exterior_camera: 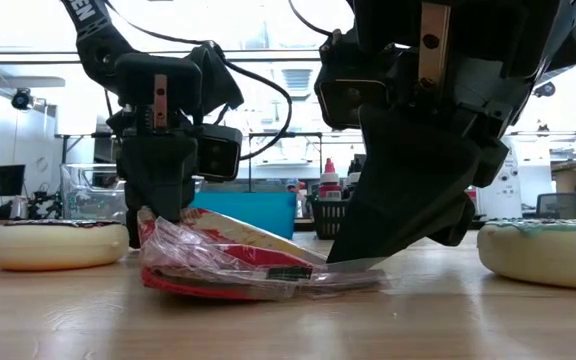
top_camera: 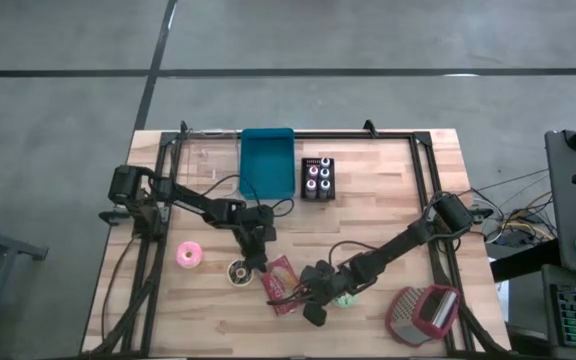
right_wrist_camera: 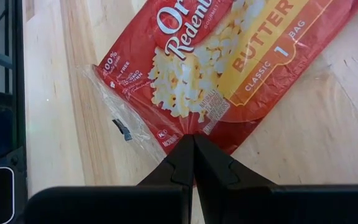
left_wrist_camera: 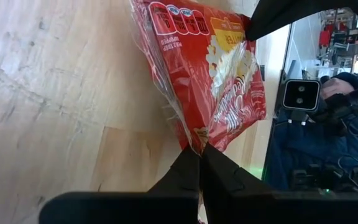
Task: Pick & Place Food Item
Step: Put the popcorn bag into the blue bin
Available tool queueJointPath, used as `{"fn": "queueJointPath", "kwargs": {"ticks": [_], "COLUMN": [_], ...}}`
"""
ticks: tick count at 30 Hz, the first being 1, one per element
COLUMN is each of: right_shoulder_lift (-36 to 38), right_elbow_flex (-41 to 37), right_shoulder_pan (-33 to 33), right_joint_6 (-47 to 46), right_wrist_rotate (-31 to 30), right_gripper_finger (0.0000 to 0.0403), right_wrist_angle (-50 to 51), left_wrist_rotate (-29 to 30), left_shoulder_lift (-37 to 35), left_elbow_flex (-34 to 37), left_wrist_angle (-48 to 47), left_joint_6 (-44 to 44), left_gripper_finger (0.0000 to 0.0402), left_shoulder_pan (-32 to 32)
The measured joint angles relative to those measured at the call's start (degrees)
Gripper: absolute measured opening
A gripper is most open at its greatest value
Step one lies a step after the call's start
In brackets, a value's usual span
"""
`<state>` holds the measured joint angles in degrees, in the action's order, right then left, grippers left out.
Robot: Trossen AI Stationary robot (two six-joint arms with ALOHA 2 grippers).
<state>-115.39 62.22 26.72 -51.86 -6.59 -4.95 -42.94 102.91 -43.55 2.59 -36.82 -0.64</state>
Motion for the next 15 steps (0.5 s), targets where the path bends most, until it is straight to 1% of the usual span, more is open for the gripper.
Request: {"fn": "queueJointPath", "kwargs": {"ticks": [5,10,15], "right_shoulder_lift": [0.0,0.0,0.0], "right_elbow_flex": [0.0,0.0,0.0], "right_shoulder_pan": [0.0,0.0,0.0], "right_joint_6": [-0.3,-3.9,-1.8], "right_wrist_rotate": [-0.8,-0.9,-0.9], "right_gripper_finger": [0.0008,0.0008,0.0009], "right_wrist_angle": [0.0,-0.1,-0.1], "left_wrist_rotate": [0.3,0.5,0.5], "left_shoulder_lift": [0.0,-0.1,-0.1], "left_elbow_flex": [0.0,0.0,0.0], "left_wrist_angle": [0.1,0.1,0.1], "left_joint_6": [0.0,0.0,0.0], "left_gripper_finger": [0.0001,0.0001,0.0001], "left_shoulder_pan": [0.0,0.0,0.0]}}
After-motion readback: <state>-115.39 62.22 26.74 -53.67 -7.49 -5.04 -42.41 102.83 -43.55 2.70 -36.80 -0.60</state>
